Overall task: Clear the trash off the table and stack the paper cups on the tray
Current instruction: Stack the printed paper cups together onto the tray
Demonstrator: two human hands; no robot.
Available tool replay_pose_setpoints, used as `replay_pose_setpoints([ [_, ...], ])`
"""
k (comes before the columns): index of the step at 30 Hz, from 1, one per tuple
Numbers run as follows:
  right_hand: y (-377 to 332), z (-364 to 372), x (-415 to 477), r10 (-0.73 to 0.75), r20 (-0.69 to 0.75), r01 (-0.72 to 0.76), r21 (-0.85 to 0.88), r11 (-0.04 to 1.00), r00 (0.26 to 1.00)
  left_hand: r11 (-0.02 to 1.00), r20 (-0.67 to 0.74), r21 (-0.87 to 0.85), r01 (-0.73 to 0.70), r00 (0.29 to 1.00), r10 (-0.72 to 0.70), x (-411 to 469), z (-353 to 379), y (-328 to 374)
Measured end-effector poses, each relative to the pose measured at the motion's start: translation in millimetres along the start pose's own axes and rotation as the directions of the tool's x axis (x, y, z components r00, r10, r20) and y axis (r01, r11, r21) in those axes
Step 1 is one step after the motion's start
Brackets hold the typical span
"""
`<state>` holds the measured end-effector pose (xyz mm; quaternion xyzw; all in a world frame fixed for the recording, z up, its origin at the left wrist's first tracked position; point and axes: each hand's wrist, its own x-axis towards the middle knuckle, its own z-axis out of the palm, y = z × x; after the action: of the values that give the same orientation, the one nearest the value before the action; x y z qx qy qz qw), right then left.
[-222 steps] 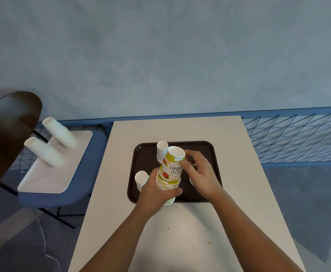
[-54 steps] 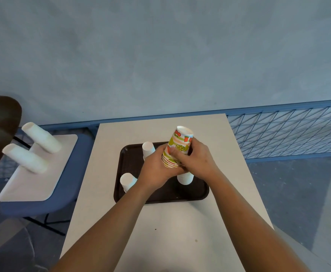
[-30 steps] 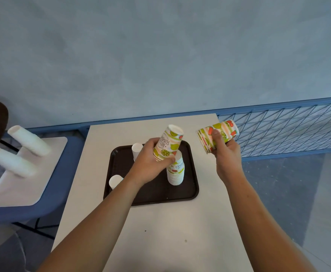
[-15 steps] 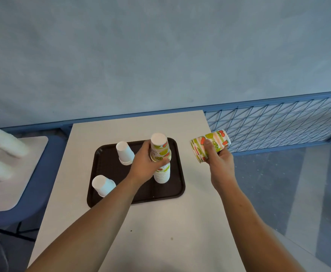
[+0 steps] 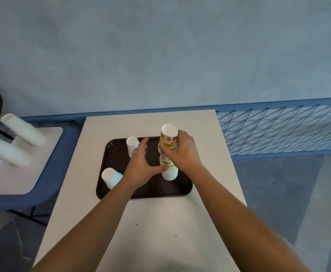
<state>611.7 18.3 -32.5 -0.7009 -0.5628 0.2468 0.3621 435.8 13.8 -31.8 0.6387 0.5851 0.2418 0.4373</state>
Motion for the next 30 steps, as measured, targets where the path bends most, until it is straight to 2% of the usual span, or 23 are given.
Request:
replay_pose_setpoints([
  [3,9,14,-3,0.018,0.042,-0.013,-0.117,0.993,0.999,1.0,-0.022,0.009,0.002,1.0,-0.001,-7,-5,-3],
  [17,33,30,-19,0.136,-0.041,-0.141,-0.171,0.975,0.99,0.995,-0.035,-0.096,0.028,0.999,-0.032,-39,-12,-10],
  [21,33,30,-26,0.177,-0.006,-0.177,-0.093,0.98,0.984,0.992,-0.079,-0.126,0.009,0.997,-0.019,-52,-24,-10],
  [27,28,26,-87,0.178,-0.247,-0.146,0.142,0.979,0.952,0.989,-0.152,-0.148,-0.002,0.988,-0.02,-82,-59,-26],
  [30,17,35,-117,0.151,-0.235,-0.109,0.182,0.977,0.96,0.985,-0.172,-0.172,0.008,0.984,-0.038,-96,-82,-43],
])
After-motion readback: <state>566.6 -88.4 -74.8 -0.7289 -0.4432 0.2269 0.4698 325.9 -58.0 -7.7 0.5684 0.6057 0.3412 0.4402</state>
